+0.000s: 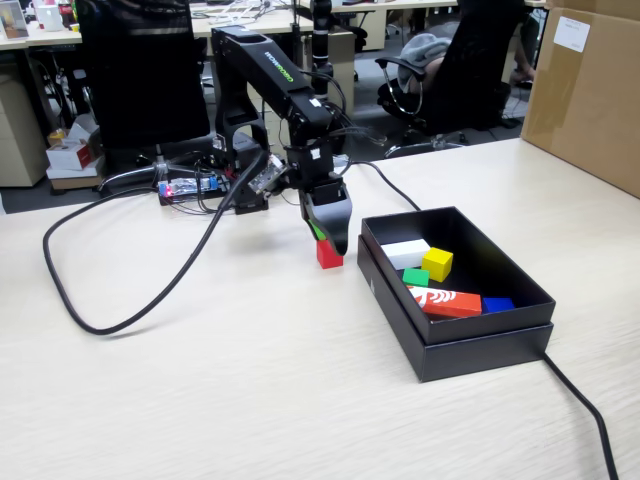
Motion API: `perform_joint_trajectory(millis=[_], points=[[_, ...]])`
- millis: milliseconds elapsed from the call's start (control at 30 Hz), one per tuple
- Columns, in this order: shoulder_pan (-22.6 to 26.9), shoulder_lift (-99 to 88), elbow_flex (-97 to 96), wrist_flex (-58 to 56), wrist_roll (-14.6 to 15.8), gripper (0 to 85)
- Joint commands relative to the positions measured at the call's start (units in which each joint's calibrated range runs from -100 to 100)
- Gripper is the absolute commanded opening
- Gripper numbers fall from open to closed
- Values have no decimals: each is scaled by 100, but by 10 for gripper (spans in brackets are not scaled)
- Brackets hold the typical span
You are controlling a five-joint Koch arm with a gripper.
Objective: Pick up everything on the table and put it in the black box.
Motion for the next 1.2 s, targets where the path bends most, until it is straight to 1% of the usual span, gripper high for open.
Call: perform_joint_trajectory(millis=[0, 67, 133, 300, 367, 467, 700, 800, 867, 900, 1033, 1167], points=[[34, 156, 262, 207, 20, 440], [34, 248, 207, 216, 20, 435], [34, 317, 180, 216, 20, 384], [34, 317, 108, 207, 54, 222], [24, 317, 80, 207, 88, 142], [10, 294, 80, 207, 117, 62], [-34, -176, 144, -9, 112, 57], [-78, -1117, 416, -441, 63, 57], [-93, -1427, 688, -700, 54, 57], [-107, -1840, 1223, -899, 15, 56], [-63, -1943, 2111, -933, -127, 56], [20, -1450, 2945, -933, -274, 57]])
